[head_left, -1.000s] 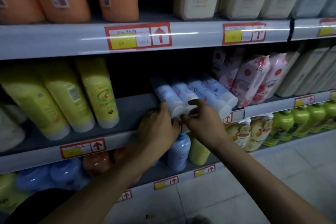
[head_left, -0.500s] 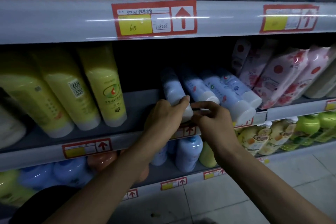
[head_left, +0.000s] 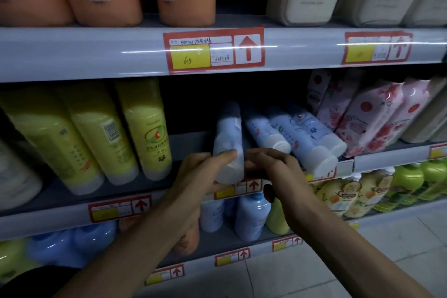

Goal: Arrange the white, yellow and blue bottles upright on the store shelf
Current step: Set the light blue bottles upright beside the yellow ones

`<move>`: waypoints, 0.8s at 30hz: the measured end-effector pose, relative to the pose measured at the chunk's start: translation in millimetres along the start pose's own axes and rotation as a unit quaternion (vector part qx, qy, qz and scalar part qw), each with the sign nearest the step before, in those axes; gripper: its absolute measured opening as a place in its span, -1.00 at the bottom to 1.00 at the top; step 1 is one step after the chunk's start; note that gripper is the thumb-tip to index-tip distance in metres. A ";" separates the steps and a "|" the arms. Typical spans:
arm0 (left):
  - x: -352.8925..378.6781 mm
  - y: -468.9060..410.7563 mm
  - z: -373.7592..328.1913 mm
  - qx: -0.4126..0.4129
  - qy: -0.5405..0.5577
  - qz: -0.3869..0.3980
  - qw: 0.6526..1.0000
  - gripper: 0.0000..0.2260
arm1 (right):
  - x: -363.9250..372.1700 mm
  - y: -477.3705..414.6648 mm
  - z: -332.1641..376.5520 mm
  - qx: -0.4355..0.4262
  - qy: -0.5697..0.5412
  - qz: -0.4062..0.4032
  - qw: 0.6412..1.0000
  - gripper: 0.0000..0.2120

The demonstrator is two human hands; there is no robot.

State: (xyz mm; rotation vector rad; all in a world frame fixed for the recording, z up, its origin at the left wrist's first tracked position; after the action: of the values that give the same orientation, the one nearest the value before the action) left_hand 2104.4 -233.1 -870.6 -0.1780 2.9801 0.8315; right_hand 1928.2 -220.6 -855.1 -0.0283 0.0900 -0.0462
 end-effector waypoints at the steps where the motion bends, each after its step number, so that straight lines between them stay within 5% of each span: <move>1: -1.2 3.6 2.9 0.012 -0.007 0.005 1.000 -0.79 | 2.4 0.1 0.2 0.005 -0.002 0.008 1.000 -0.84; 5: 0.9 26.2 3.6 0.114 -0.053 0.034 0.991 -0.93 | 9.2 -1.1 6.5 -0.005 0.004 0.021 1.000 -0.64; 10: -0.8 31.7 -7.3 0.278 -0.157 0.003 0.948 -0.39 | 0.9 -0.3 7.0 -0.023 -0.054 -0.004 0.998 -0.80; 13: -1.6 34.3 -15.1 0.309 -0.196 -0.003 0.930 -0.19 | 0.1 3.0 4.9 -0.014 -0.092 0.000 0.996 -0.82; 24: -4.5 23.9 -24.4 0.327 -0.197 -0.163 0.910 -0.51 | 19.6 -14.6 22.8 -0.189 -0.063 -0.034 0.979 -0.67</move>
State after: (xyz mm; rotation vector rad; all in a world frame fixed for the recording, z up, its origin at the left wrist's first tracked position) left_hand 2105.7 -225.0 -837.2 -0.4017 2.5551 -0.1684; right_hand 1949.1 -235.5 -833.7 -0.4143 -0.0293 -0.0947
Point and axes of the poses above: each hand's wrist, its own y-axis away from the middle knuckle, its own x-axis out of the palm, z = x × y, the point moved 8 cm from there along -y, towards the middle knuckle, and after that the axes turned 12 degrees about -x, right-handed, at the moved point
